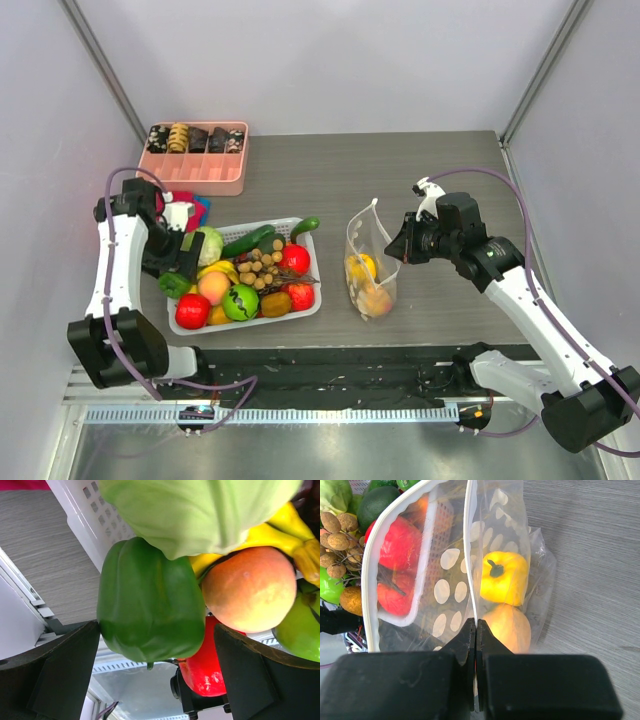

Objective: Place the food in the zip-top bag and seal the zipper
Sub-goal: Pick up the fake vegetable from the bin.

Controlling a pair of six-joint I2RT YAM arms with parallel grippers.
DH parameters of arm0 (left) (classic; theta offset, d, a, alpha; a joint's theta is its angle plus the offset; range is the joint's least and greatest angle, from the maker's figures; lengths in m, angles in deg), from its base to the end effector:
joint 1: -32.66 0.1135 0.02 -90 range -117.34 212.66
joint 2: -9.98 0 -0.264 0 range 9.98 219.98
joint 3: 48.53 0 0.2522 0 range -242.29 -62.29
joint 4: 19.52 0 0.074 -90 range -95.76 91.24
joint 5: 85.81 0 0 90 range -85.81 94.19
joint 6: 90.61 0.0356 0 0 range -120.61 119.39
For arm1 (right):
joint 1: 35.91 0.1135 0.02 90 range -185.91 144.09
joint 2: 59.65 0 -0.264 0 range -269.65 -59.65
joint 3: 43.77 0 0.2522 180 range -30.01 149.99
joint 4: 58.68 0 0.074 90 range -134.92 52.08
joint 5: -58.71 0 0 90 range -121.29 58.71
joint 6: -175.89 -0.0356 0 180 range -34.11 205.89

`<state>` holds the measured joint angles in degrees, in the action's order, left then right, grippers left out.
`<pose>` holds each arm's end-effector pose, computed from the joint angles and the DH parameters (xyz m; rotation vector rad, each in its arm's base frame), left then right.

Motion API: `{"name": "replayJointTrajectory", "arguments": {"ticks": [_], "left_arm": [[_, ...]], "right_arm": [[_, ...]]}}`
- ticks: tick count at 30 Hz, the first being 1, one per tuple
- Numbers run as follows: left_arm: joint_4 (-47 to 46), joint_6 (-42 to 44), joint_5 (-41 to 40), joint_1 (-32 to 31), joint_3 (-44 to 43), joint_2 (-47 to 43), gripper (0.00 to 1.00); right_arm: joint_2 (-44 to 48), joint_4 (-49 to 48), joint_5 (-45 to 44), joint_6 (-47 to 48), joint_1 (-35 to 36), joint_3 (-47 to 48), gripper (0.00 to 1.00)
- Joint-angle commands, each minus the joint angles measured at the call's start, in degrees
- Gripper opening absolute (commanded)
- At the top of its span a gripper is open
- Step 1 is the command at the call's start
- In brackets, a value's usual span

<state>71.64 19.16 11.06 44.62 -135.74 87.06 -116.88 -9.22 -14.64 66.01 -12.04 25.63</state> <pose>0.2223 0.0427 0.3072 0.2152 2.9487 -0.1073 0.1876 0.0942 0.3232 -0.2452 2.2792 0.7325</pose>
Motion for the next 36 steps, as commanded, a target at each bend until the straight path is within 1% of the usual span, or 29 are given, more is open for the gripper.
{"name": "replayJointTrajectory", "arguments": {"ticks": [1,6,7,9,10,15,16,18,19,22,24,25,26,27,28,29,31,32,33,34,35,36], "left_arm": [[8.9,0.5,1.7,0.3,1.5,1.4,1.00],[8.2,0.4,0.8,0.3,1.6,1.1,1.00],[8.3,0.3,0.5,0.4,1.5,1.1,0.95],[8.7,0.4,0.0,0.3,1.2,0.4,0.89],[9.2,0.3,-0.3,0.3,1.1,0.0,0.83],[10.7,0.5,-3.5,0.3,-0.2,-3.6,0.73],[10.7,0.8,-5.4,0.3,-0.4,-5.1,0.69],[10.7,1.8,-6.5,0.3,-0.7,-6.5,0.67],[11.3,2.1,-9.6,0.3,-1.2,-7.7,0.65],[12.2,3.3,-10.9,0.3,-4.1,-8.8,0.63],[13.4,3.6,-9.2,0.3,-7.7,-8.6,0.61],[14.1,3.6,-7.3,0.4,-12.5,-8.4,0.60],[15.6,3.5,-1.0,0.3,-15.7,-7.4,0.58],[16.0,3.3,1.6,0.3,-18.6,-6.9,0.57],[16.2,3.1,4.2,-0.2,-24.1,-6.2,0.56],[16.5,2.8,8.2,-1.1,-26.5,-5.5,0.56],[16.2,0.6,11.7,-5.4,-31.0,-3.1,0.57],[15.7,-0.7,13.4,-7.2,-34.6,-2.3,0.57],[12.7,-2.7,15.8,-11.4,-36.1,-0.9,0.57],[10.9,-7.2,16.8,-15.5,-37.3,-0.4,0.57],[8.7,-9.3,17.7,-18.7,-38.4,0.2,0.57],[5.8,-11.9,19.0,-25.3,-38.6,1.0,0.56]], "right_arm": [[0.8,-0.6,0.1,-0.2,0.0,0.8,0.01],[0.5,-0.7,0.1,-0.2,0.1,0.8,0.01],[0.5,-0.8,0.1,-0.2,0.0,0.8,0.01],[0.4,-0.9,0.1,-0.2,0.1,0.8,0.01],[0.4,-0.9,0.1,-0.2,0.1,0.8,0.01],[0.5,-1.0,0.1,-0.2,0.0,0.8,0.01],[0.4,-0.9,0.1,-0.2,0.1,0.7,0.01],[0.4,-1.1,0.3,-0.4,0.1,0.7,0.01],[0.4,-1.0,0.3,-0.5,0.0,0.7,0.01],[0.4,-1.2,0.7,-0.5,0.0,0.7,0.01],[0.1,-1.3,0.8,-0.7,0.0,0.7,0.01],[0.0,-1.4,0.8,-0.8,0.0,0.7,0.01],[-0.1,-1.5,0.8,-0.8,0.0,0.6,0.01],[-0.1,-1.7,0.9,-0.9,0.1,0.6,0.01],[-0.1,-1.7,1.1,-0.9,0.0,0.6,0.01],[-0.1,-1.8,1.5,-1.0,0.0,0.6,0.01],[0.0,-2.2,1.9,-1.3,0.1,0.5,0.01],[-0.1,-2.3,2.3,-1.5,0.1,0.5,0.01],[-0.1,-2.7,2.5,-1.8,0.0,0.4,0.01],[-0.1,-3.0,2.6,-2.0,0.1,0.3,0.01],[-0.1,-3.2,2.9,-2.3,0.0,0.3,0.01],[-0.1,-3.9,3.3,-2.8,0.0,0.1,0.01]]}}
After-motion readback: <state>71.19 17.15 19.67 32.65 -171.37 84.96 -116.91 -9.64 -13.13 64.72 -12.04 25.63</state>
